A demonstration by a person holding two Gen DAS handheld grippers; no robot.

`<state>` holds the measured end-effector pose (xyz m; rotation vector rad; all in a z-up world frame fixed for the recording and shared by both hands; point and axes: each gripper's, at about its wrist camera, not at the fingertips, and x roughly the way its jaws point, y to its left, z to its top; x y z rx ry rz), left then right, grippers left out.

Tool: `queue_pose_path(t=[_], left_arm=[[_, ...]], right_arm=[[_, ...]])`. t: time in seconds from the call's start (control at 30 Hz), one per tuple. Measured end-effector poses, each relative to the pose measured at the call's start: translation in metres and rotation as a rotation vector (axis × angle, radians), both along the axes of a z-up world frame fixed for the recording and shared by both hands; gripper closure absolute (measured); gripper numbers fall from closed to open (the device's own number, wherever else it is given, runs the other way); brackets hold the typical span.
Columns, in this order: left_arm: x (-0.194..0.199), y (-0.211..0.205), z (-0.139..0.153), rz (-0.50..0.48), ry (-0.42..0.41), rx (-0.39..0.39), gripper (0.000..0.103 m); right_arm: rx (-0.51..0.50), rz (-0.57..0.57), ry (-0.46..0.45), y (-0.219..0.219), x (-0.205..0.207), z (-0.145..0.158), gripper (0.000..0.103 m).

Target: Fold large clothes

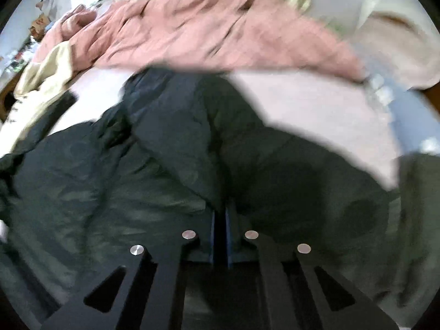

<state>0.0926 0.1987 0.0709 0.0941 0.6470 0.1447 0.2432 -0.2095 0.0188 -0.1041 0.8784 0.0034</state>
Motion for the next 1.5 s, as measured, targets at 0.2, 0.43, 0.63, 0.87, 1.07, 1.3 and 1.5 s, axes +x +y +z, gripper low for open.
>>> queue_pose_path(t=[0.2, 0.43, 0.63, 0.87, 1.07, 1.3, 1.5], left_arm=[[-0.006, -0.028, 0.015, -0.043, -0.031, 0.055, 0.033], [-0.019, -0.081, 0.032, -0.068, -0.141, 0.008, 0.033], [-0.020, -0.128, 0.020, -0.080, -0.155, -0.157, 0.030], [0.014, -0.146, -0.067, -0.021, 0.015, -0.129, 0.030], [0.034, -0.125, -0.100, -0.005, 0.158, -0.306, 0.032], [0.035, -0.135, -0.106, -0.014, 0.183, -0.264, 0.031], [0.038, -0.132, -0.112, -0.029, 0.200, -0.282, 0.030]], right_arm=[[-0.122, -0.198, -0.271, -0.084, -0.086, 0.075, 0.098], [-0.068, -0.157, -0.212, -0.129, -0.111, 0.056, 0.098], [0.055, 0.018, -0.205, -0.081, -0.105, 0.063, 0.033], [-0.016, 0.199, -0.072, 0.002, -0.068, 0.048, 0.030], [-0.103, 0.201, -0.028, 0.040, -0.020, 0.016, 0.030], [-0.223, 0.194, 0.068, 0.085, 0.061, -0.012, 0.030], [-0.344, 0.121, 0.035, 0.089, 0.087, -0.039, 0.063]])
